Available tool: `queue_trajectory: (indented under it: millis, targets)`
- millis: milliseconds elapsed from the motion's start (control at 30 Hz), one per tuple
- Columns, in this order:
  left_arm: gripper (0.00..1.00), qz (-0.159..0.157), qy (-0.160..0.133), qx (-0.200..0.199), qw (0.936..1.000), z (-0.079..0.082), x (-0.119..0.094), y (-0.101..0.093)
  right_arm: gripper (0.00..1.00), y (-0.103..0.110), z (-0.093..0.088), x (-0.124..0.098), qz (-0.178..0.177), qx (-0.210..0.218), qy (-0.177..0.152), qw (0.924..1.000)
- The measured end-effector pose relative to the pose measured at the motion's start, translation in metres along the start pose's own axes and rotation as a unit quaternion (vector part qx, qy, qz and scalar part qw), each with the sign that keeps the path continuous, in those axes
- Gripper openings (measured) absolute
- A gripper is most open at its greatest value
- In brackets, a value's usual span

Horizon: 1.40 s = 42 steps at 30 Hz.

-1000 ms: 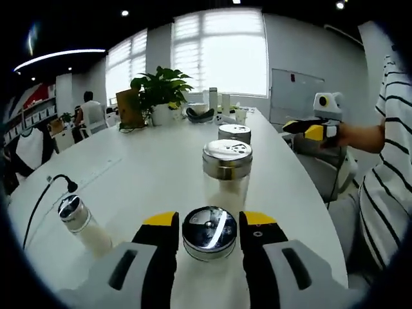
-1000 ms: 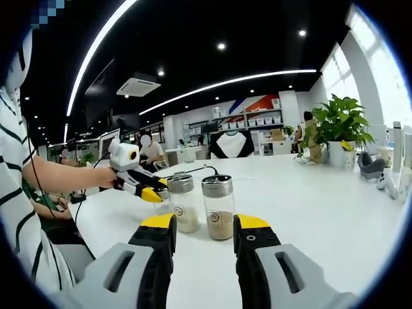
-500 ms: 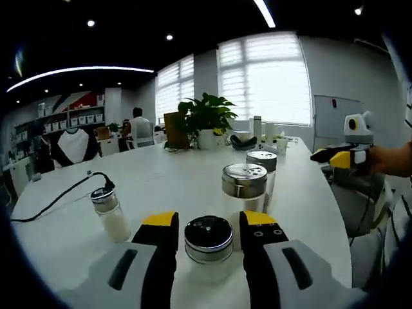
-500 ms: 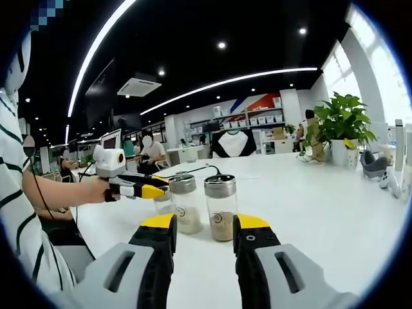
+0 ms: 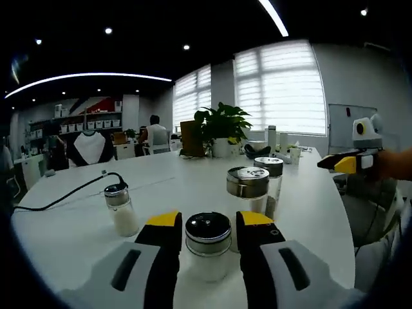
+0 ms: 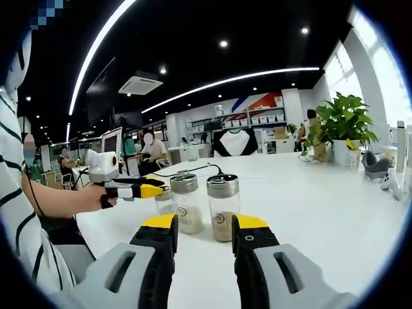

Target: Rotate the seasoning bottle until the label or dispensing opening points toward the visible target arrow and the bottle remains upright within the marked orientation range

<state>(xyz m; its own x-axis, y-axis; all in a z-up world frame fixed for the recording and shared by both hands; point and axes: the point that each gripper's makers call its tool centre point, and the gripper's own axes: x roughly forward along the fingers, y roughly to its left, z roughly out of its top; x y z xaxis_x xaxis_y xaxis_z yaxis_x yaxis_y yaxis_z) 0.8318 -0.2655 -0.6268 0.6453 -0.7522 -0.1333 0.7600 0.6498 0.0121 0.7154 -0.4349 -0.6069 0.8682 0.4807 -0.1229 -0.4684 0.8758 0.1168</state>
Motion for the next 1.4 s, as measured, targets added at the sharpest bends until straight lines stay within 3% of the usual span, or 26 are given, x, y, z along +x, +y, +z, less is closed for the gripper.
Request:
queue_trajectory:
  millis: [900, 1400]
  targets:
    - [0.30, -0.024, 0.018, -0.013, 0.9995, -0.0083, 0.0014, -0.0006, 0.31, 0.0023, -0.0011, -0.0021, -0.001, -0.001, 0.002, 1.0000]
    - [0.30, -0.087, 0.033, 0.003, 0.9957, -0.0087, 0.0028, -0.0049, 0.31, 0.0042, -0.0024, -0.0019, 0.005, -0.001, 0.005, 1.0000]
